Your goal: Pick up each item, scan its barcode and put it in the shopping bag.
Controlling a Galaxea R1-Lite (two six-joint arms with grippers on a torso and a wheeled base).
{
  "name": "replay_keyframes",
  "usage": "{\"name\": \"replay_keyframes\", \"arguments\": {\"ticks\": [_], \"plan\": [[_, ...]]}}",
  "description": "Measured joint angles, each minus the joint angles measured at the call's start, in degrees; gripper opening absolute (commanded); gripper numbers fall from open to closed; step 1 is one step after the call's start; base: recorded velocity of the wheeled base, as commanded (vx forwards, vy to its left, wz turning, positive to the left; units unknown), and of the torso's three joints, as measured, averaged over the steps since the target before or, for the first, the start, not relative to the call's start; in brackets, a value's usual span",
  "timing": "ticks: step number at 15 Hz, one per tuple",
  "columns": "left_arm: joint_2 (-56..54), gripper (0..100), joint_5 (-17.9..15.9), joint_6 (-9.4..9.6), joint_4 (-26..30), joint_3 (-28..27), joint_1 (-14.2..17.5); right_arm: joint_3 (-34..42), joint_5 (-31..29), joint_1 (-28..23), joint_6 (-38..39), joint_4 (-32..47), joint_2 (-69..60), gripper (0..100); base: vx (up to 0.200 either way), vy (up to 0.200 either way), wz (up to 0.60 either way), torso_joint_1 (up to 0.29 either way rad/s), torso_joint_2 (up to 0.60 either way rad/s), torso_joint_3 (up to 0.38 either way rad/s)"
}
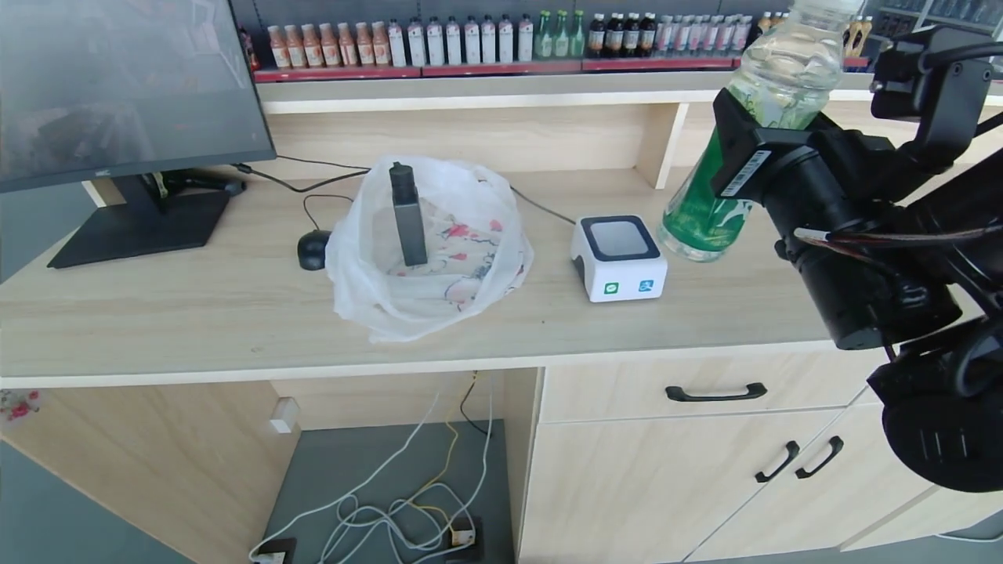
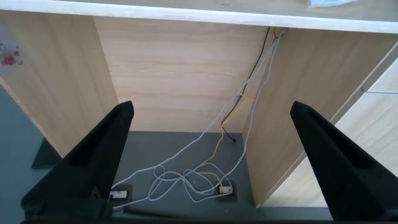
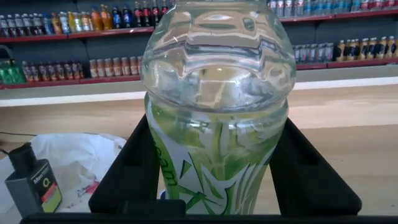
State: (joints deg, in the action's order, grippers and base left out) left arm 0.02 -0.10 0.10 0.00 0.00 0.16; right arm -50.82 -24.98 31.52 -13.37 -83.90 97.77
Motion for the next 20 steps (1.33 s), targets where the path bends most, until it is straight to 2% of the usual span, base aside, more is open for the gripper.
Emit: {"name": "replay_keyframes", "arguments": {"ticks": [9,13,16,20], "plan": [[0.00,100,0.00,0.00,0.00,0.00,-0.02,-1.16,0.44,8.41,-9.64,-1.52,0.85,0,0.000,0.000,0.00,0.000,0.00,0.000],[0.00,100,0.00,0.00,0.00,0.00,-0.05,-1.62,9.44,11.08,-17.42,-1.28,1.45,0,0.000,0.000,0.00,0.000,0.00,0.000],[0.00,100,0.02,0.00,0.00,0.00,-0.02,-0.91,19.50,13.09,-25.10,-1.12,2.56,0,0.000,0.000,0.00,0.000,0.00,0.000],[0.00,100,0.00,0.00,0.00,0.00,0.05,-0.91,25.53,12.98,-27.98,-0.98,4.02,0,0.000,0.000,0.00,0.000,0.00,0.000]]}}
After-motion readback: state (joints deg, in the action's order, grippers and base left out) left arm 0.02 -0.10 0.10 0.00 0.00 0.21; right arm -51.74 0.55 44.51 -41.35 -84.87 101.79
